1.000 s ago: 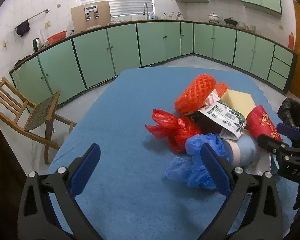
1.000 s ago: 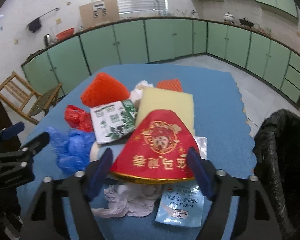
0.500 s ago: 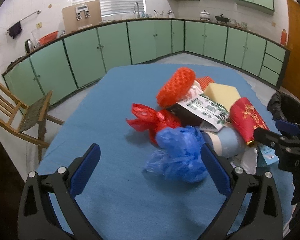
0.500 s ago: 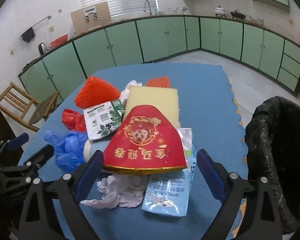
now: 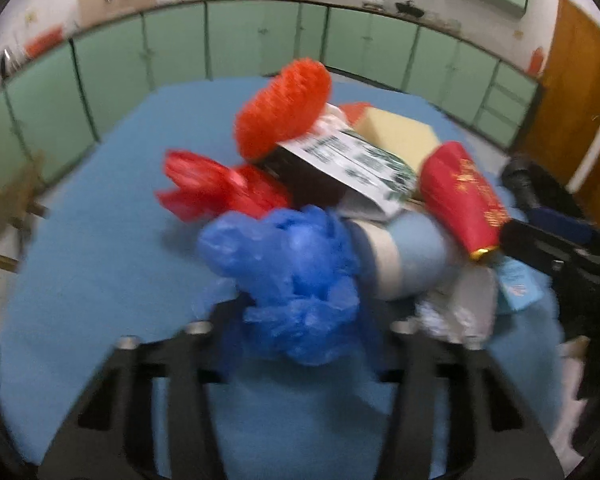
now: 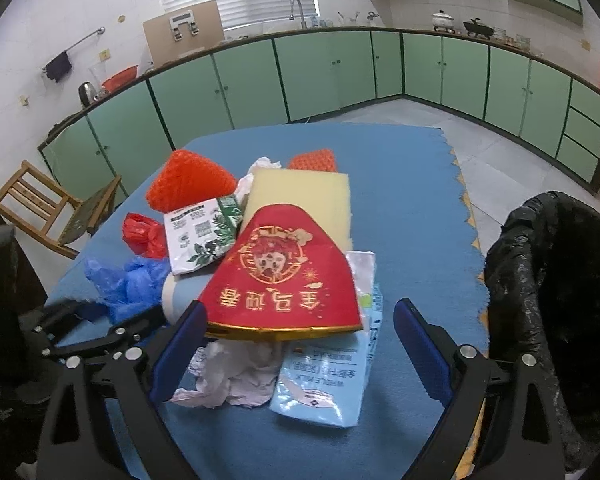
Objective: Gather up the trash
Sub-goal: 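Grasp the blue plastic bag with left tool while right tool grasps red paper hat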
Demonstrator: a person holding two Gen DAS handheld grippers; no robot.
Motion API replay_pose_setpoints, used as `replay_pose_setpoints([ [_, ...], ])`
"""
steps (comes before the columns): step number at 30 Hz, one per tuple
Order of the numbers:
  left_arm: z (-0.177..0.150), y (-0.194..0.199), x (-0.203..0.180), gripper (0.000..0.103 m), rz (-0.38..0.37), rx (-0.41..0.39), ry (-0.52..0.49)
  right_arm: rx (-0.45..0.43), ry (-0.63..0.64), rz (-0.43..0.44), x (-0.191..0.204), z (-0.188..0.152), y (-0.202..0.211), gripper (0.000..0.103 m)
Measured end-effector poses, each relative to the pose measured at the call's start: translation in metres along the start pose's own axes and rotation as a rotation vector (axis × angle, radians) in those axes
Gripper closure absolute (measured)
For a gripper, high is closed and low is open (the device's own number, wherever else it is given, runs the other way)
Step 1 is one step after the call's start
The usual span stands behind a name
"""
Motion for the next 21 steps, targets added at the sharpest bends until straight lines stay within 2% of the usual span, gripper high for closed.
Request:
replay_pose_setpoints([
  [4,0.0,0.004,-0.003,0.076,0.02,-0.021,-0.032,0.005,-0.009,0.009,0.001,0.003,-0.004,0.011],
  [6,0.003,0.009,-0.002,0.078,0.038,-0.037,-0.034,0.015,-0.014,0.01,0.0,0.004,-0.007,0.01],
  [11,0.013,0.034,0.003,0.079,0.082,-0.105,-0.006,0.042,-0.028,0.011,-0.002,0.003,-0.015,0.007],
  [13,0.019,0.044,0.001,0.079,0.097,-0.136,-0.018,0.063,-0.032,0.013,-0.002,0.002,-0.019,0.006],
  [16,0.024,0.044,-0.005,0.079,0.113,-0.138,-0.05,0.08,-0.037,0.027,0.0,-0.001,-0.021,0.007],
  [17,0.024,0.042,-0.006,0.079,0.111,-0.129,-0.051,0.074,-0.035,0.028,0.002,-0.001,-0.019,0.01],
  [18,0.023,0.044,-0.006,0.079,0.109,-0.123,-0.05,0.067,-0.028,0.033,0.004,-0.001,-0.017,0.017],
  [21,0.02,0.041,-0.008,0.079,0.105,-0.106,-0.057,0.049,-0.009,0.05,0.01,0.002,-0.011,0.026],
])
Point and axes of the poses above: each gripper's, at about its wrist camera, not at the fingertips, and y roughly against the way its jaws point, x to its left, z to its top, the point moved 4 cm from there along -y, roughly the way its jaws point, and after that the axes turned 9 degrees about -z, right-handed, at the moved point
